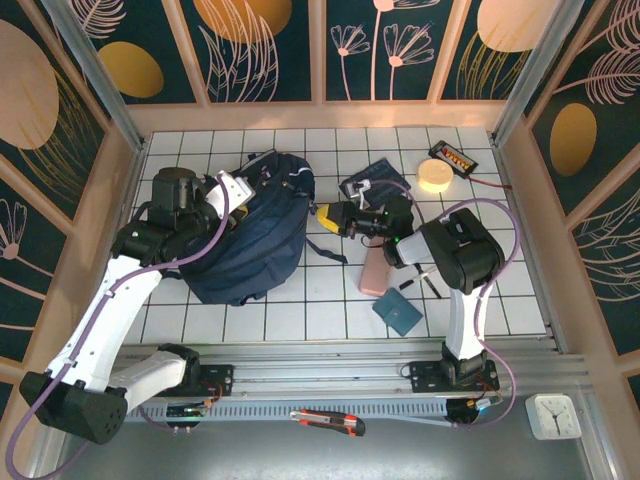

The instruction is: Pack the student bag

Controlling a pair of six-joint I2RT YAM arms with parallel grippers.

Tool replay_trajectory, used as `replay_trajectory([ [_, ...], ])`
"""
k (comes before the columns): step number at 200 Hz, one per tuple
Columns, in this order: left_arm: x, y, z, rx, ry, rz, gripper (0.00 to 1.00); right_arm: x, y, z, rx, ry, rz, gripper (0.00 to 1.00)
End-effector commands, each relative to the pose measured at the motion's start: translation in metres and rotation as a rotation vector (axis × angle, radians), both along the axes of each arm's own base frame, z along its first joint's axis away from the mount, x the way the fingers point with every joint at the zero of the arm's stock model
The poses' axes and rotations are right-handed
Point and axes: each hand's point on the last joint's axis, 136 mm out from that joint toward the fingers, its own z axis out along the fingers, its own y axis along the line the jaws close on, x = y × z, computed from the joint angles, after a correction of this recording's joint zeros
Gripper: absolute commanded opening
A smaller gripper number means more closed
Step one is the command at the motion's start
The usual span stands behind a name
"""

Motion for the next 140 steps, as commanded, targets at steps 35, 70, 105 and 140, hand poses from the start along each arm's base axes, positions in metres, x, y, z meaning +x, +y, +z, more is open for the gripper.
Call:
replay_trajectory([
  [35,0.008,-0.009,0.065,-0.088,-0.205,-0.039,0.0,0.01,0.004,0.009,-0.004,-0.111,0.021,0.46],
  [70,0.007,-0.009,0.068,-0.089,-0.204,-0.041,0.0,0.018,0.007,0.016,0.051,-0.117,0.02,0.48],
  [105,0.008,-0.01,0.069,-0.09,-0.2,-0.042,0.0,0.024,0.01,0.017,0.046,-0.137,0.024,0.48],
  [140,0.009,-0.009,0.071,-0.088,-0.202,-0.041,0.0,0.029,0.008,0.013,0.007,-0.151,0.022,0.48],
])
